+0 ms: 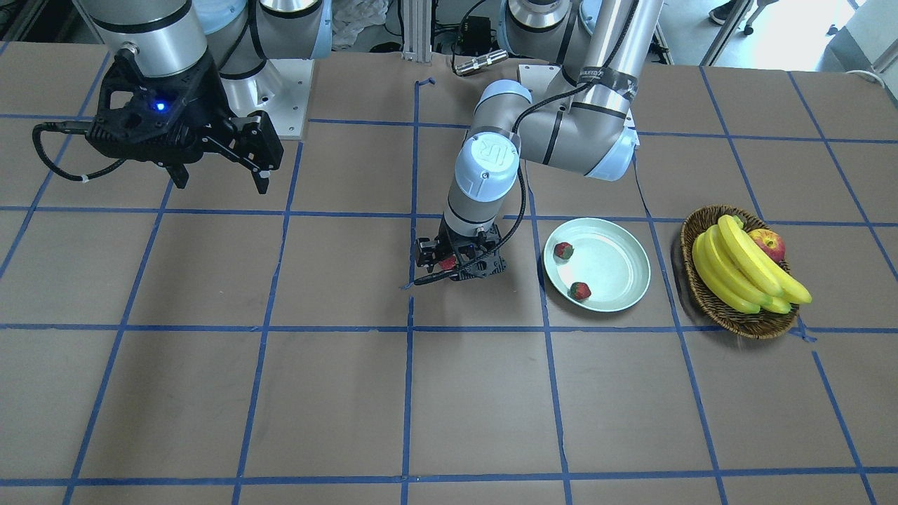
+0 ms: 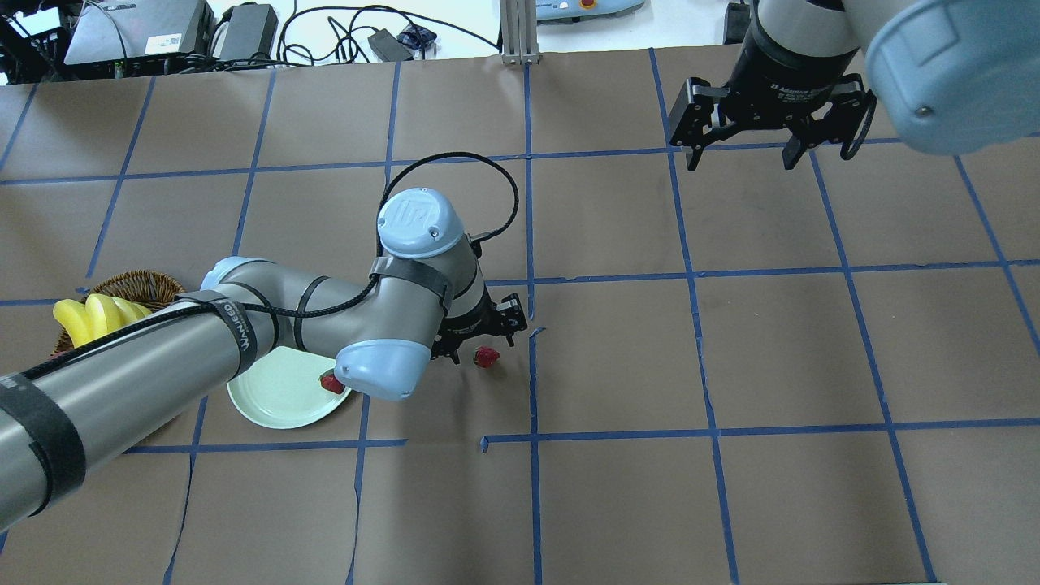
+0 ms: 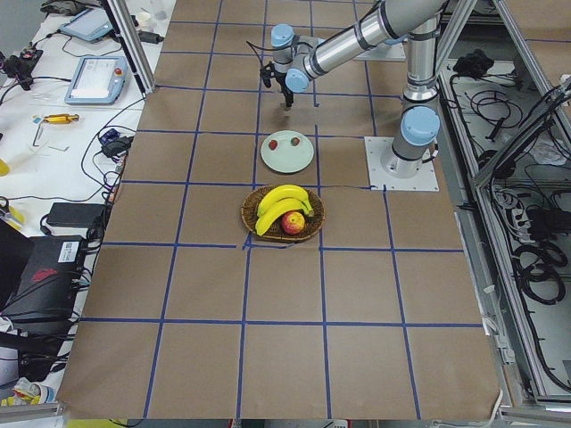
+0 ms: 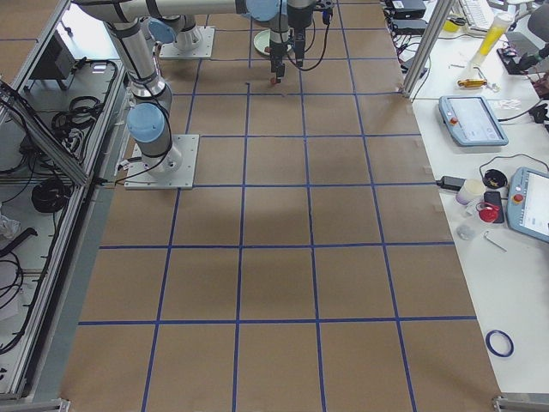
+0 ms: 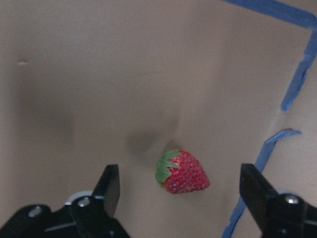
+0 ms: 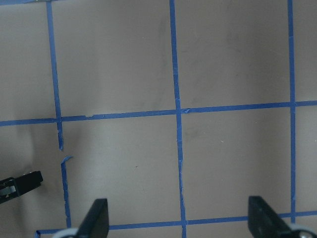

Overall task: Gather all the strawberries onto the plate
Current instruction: 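Reach the left gripper to the last strawberry and grasp it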

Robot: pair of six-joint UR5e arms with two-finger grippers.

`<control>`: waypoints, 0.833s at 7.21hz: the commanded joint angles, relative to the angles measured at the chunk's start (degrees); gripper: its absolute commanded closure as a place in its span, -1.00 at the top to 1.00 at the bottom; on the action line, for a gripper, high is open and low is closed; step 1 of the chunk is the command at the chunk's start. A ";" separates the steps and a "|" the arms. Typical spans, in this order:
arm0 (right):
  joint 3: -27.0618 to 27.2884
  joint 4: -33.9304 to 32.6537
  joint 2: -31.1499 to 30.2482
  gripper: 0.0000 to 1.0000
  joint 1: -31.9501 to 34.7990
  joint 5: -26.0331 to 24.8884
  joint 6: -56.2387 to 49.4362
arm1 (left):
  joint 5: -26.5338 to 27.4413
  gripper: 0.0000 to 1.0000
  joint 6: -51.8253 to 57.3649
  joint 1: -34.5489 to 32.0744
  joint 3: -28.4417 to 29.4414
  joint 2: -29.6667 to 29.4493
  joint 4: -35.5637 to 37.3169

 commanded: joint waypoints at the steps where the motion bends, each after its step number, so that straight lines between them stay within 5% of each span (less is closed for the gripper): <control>1: 0.00 -0.05 -0.02 1.00 0.00 0.00 0.06 | 1.42 0.44 -2.58 -1.56 0.00 -1.24 0.29; 4: -0.09 -0.05 -0.02 1.00 0.00 0.00 0.06 | 2.47 -0.78 -1.99 -1.83 0.00 -1.15 0.11; 6: 0.00 -0.14 0.07 1.00 0.00 0.00 -0.03 | 6.59 -0.98 2.90 -0.35 1.57 1.82 -1.11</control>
